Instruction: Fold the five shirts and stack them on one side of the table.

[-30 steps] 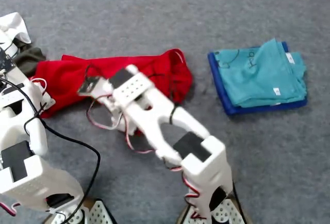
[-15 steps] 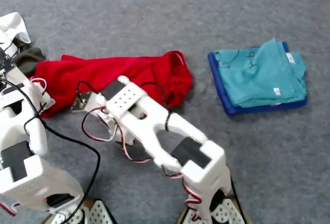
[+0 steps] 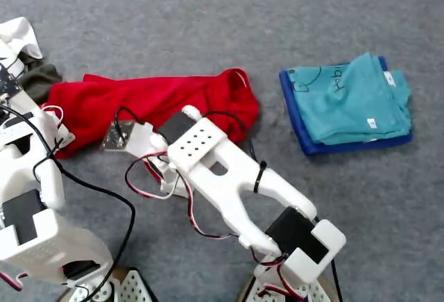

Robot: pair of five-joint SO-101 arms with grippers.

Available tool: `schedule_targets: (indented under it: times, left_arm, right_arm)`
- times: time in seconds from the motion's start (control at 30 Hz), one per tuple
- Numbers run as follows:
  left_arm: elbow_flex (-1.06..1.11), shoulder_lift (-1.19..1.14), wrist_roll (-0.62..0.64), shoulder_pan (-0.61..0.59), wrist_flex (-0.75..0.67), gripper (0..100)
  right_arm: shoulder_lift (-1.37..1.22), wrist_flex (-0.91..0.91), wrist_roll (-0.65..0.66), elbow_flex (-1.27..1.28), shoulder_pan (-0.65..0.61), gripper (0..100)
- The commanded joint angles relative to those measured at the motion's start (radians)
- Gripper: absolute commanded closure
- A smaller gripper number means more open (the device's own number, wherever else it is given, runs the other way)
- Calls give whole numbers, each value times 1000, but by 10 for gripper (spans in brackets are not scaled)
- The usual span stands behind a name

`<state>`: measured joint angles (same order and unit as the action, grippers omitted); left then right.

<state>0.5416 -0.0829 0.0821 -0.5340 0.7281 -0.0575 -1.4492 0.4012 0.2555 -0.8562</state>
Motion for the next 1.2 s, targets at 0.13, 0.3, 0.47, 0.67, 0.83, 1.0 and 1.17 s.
schedule_targets:
  times: [0.13, 0.3, 0.47, 0.67, 0.83, 1.0, 1.17]
  left_arm:
    - [-12, 25, 2, -2, -15, 981]
    - [-12, 25, 2, -2, -15, 981]
    - [-12, 25, 2, -2, -15, 981]
    - [-12, 25, 2, -2, -15, 981]
    - [-12, 25, 2, -2, -15, 981]
    - [-12, 25, 2, -2, -15, 981]
    - [-12, 25, 2, -2, -15, 981]
  right_arm:
    - [-1, 146, 61, 108, -45, 771]
    - [-8, 249, 104, 186, -41, 771]
    - [-8, 394, 110, 271, -41, 771]
    - [-8, 442, 109, 286, -41, 781]
    - [-8, 442, 109, 282, -2, 928]
    - [-8, 442, 110, 282, 64, 949]
    - [-8, 442, 110, 280, 90, 950]
